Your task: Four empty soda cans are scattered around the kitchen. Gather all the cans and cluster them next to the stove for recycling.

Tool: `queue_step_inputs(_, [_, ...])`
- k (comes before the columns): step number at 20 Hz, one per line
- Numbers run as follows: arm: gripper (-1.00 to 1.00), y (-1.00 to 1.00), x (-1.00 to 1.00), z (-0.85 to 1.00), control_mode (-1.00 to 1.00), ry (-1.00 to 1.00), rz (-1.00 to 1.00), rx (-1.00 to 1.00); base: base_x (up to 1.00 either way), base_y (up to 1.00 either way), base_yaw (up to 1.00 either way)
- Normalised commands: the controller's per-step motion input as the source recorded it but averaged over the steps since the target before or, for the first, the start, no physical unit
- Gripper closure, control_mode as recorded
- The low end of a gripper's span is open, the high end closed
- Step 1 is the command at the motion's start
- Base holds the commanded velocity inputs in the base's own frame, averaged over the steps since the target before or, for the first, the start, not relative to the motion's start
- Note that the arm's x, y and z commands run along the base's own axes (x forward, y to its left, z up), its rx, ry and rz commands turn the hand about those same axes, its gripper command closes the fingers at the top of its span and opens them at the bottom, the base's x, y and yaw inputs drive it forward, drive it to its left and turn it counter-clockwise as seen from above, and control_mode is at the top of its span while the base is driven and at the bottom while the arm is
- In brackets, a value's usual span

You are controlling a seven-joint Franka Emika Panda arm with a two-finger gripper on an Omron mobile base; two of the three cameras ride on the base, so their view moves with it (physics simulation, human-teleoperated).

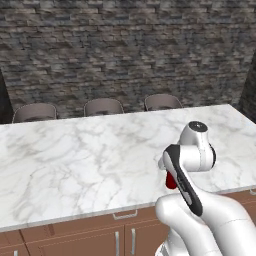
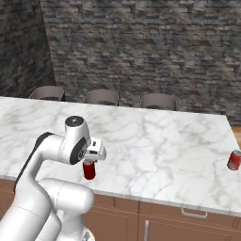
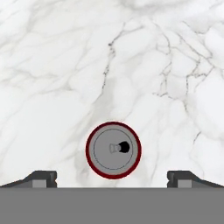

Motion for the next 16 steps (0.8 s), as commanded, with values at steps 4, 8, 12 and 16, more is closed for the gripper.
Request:
queue_step_inputs(4, [-1.00,0.00,0.07,-0.14,-1.00,0.01,0.00,0.00,0.00,0.00,0.00])
queue_step_inputs(8, [-1.00,0.00,0.09,-0.18,-1.00,0.02,0.00,0.00,0.00,0.00,0.00])
queue_step_inputs(12, [-1.00,0.00,0.12,-0.17,-1.00,0.01,0.00,0.00,0.00,0.00,0.00])
queue_step_inputs(16, [-1.00,0.00,0.07,-0.21,-1.00,0.01,0.00,0.00,0.00,0.00,0.00])
